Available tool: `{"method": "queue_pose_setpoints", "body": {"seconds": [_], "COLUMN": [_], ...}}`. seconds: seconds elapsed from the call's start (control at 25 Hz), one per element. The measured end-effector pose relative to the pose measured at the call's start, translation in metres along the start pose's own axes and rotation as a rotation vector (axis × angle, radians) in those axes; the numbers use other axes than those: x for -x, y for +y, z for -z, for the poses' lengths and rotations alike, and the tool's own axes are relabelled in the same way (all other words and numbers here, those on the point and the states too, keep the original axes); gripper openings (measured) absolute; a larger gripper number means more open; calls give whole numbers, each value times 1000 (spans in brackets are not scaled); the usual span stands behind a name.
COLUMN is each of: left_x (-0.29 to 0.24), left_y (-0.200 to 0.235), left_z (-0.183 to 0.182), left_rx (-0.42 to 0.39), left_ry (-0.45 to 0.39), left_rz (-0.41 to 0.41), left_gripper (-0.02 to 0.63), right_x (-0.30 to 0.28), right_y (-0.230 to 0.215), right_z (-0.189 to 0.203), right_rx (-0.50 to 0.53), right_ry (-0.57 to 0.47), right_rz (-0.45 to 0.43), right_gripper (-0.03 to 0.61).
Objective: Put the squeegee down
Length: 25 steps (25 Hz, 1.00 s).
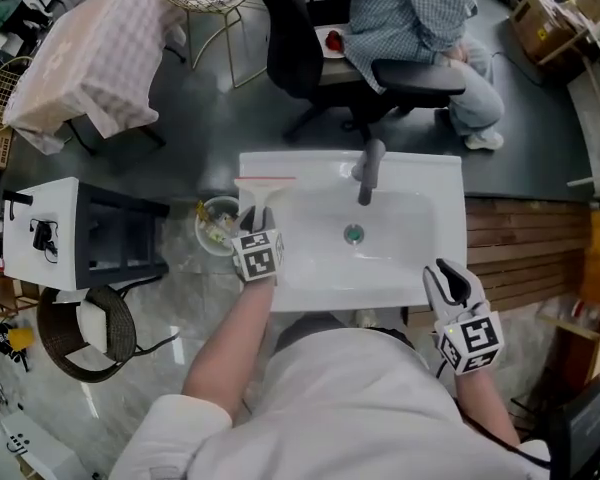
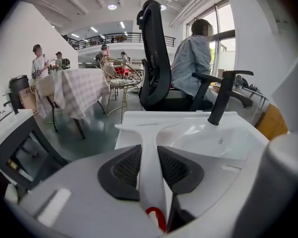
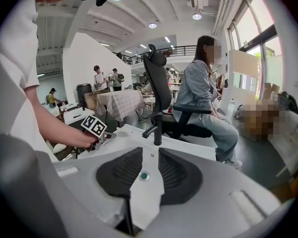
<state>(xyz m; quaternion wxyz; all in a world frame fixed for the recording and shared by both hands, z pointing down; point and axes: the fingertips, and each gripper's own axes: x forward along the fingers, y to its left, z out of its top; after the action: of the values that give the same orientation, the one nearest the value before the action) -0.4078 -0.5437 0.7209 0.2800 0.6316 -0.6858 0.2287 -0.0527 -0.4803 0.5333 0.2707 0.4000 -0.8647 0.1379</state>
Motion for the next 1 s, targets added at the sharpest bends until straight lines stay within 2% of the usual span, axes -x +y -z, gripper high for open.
{"method": "queue_pose_setpoints", "body": {"seconds": [0.24,0.48,1.0], "left_x": [-5,-1,61], "left_y": [-2,-3,-24], "left_z": [5,6,8], "left_rx": [-12,-10,-6], "left_ry": [15,18,-50], "left_rz": [-23,-53,-87], "left_gripper": [110,158,210], "right_x": [7,20,55], "right_y": [-9,-18,-29], "right_z": [7,10,27], "right_rx": [-11,-15,1], "right_ry": [-1,-16,-65], "right_rz": [15,16,-33], "right_gripper": [89,89,89]}}
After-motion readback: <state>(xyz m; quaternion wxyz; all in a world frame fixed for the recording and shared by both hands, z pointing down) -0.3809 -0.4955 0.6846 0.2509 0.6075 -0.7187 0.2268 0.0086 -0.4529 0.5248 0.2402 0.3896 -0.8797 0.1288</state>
